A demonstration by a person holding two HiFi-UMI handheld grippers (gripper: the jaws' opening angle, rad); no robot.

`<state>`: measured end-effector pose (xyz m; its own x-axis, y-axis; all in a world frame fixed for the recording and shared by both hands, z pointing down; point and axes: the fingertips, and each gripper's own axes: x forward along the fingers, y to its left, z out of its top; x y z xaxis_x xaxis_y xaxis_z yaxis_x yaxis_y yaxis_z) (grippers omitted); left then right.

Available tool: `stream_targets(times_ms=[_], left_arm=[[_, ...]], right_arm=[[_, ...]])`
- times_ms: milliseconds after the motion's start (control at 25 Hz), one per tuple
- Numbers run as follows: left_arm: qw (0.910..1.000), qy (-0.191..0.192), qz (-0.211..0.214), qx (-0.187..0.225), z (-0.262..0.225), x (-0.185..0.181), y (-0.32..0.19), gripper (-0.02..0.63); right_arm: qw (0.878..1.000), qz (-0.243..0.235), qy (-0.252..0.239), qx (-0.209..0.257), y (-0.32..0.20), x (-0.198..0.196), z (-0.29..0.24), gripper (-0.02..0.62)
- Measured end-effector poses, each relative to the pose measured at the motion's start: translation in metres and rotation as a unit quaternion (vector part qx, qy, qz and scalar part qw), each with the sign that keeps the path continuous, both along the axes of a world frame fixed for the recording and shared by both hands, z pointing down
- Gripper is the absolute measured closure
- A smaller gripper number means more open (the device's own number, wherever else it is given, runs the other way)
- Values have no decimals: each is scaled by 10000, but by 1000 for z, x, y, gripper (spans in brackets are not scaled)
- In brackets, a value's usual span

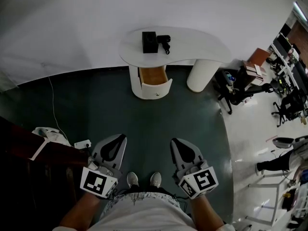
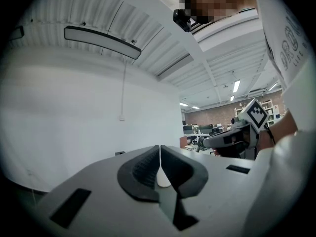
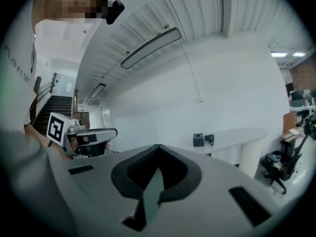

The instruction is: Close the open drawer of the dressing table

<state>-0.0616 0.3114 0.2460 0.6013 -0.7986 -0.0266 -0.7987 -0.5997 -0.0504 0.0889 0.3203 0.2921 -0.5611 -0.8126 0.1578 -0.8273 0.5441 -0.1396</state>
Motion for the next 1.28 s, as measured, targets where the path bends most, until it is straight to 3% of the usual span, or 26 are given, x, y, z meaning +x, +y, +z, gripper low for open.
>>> stream_targets(times_ms=[400,1280], left_arm=[[10000,37,4,14,1,5,-1,583],[9998,-13,-136,-173,11,9,-7,583]], right_arm=[[9999,105,21,43,-5,7,1,586],[9999,139,76,20,-14,21,2,477]])
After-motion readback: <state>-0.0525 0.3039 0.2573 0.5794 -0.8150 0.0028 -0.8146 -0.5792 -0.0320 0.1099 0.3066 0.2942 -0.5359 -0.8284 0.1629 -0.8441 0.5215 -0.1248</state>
